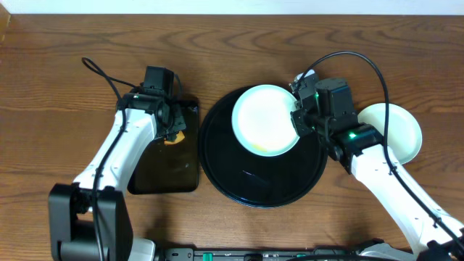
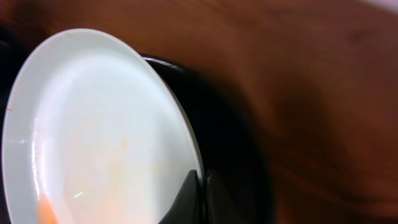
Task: Clean dirty plates on tray and stack at the side
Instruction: 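Lift the green plate off the round tray with the right gripper, then place the green plate onto the plate stack at right and release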
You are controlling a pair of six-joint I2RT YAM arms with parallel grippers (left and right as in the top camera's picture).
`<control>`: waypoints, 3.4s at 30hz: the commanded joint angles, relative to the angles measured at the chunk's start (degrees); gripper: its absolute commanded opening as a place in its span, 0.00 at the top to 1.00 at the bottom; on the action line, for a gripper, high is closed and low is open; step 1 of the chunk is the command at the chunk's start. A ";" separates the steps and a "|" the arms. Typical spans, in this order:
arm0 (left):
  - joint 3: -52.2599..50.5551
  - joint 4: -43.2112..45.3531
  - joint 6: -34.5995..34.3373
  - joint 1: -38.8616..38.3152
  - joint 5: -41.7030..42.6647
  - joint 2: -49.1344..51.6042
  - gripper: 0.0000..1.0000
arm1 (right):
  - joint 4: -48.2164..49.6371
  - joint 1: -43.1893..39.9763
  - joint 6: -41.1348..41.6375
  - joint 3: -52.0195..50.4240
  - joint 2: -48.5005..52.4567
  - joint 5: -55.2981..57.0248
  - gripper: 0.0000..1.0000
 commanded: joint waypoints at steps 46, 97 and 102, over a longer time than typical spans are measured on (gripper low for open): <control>-0.42 1.38 0.72 0.20 0.11 6.91 0.93 | 4.76 15.43 -6.60 0.26 -4.76 56.30 0.99; -8.09 7.58 18.51 0.20 17.73 6.97 0.92 | -18.86 -33.29 16.52 0.24 -4.72 -6.21 0.65; -8.90 7.56 4.68 0.20 -1.18 6.95 0.93 | -19.10 -33.24 16.55 0.24 -4.72 -6.21 0.65</control>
